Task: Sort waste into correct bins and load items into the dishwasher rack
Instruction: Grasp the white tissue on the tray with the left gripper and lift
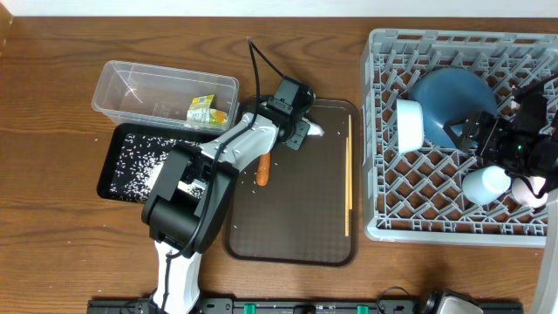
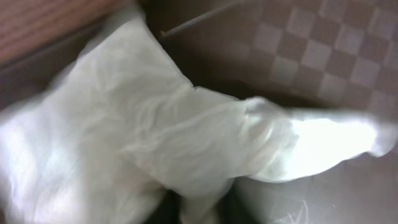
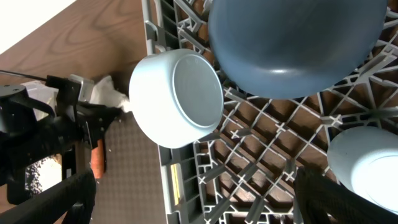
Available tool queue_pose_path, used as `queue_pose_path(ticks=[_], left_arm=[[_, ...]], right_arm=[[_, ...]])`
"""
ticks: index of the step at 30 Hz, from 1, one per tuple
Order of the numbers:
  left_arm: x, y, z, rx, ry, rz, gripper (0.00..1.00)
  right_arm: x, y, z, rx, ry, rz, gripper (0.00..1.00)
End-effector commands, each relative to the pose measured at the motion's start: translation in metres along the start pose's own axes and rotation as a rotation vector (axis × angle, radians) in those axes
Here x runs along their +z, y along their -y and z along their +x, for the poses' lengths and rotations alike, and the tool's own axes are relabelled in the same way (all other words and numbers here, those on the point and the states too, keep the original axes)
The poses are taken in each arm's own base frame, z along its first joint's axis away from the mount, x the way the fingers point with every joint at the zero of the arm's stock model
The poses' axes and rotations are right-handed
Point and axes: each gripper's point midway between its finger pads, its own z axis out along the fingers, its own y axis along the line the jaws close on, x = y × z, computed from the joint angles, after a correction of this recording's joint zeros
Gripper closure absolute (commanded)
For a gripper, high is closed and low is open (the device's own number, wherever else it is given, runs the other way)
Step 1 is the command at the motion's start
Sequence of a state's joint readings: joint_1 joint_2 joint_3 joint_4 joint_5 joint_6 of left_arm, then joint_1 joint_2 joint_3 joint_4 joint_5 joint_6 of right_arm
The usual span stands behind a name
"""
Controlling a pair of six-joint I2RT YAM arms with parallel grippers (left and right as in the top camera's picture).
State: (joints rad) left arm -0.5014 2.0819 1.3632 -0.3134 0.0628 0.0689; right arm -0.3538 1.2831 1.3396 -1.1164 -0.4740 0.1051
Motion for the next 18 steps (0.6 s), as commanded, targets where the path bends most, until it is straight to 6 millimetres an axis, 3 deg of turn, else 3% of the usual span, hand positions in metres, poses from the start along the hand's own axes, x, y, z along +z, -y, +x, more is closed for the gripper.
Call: queue_pose_path(ticks=[1,6,8,11,14,18], left_arm=[[-0.024,0.013,-0.012,0.005,0.034,0.066,0.94],[-0.087,0.008,-0.039,-0.019,0.135,0.050,0.94],[-0.115,-0.006,-0.047,-0.033,0.183,0.001,0.94],[-0.147,-0.044,-0.048,-0.081,0.215,-0.130,0.94],[-0.159,-0.084,-0.035,-0.149,0.187,-0.222,0.94],[-0.153,-0.136,-0.010,-0.296,0.126,-0.280,0.94]], right_arm=[[0.000,-0.003,0.000,-0.023,-0.003,-0.005,0.05],[0.000,-0.003,0.000,-0.023,-0.003,-0.005,0.05],[0.000,-0.003,0.000,-0.024,-0.002,-0.005,0.05],[0.000,-0.003,0.000,-0.024,-0.001,-0.005,0.05],[0.000,-0.003,0.000,-0.024,-0.001,-0.004,0.05],[0.000,-0.003,0.000,-0.024,-0.001,-0.004,0.05]])
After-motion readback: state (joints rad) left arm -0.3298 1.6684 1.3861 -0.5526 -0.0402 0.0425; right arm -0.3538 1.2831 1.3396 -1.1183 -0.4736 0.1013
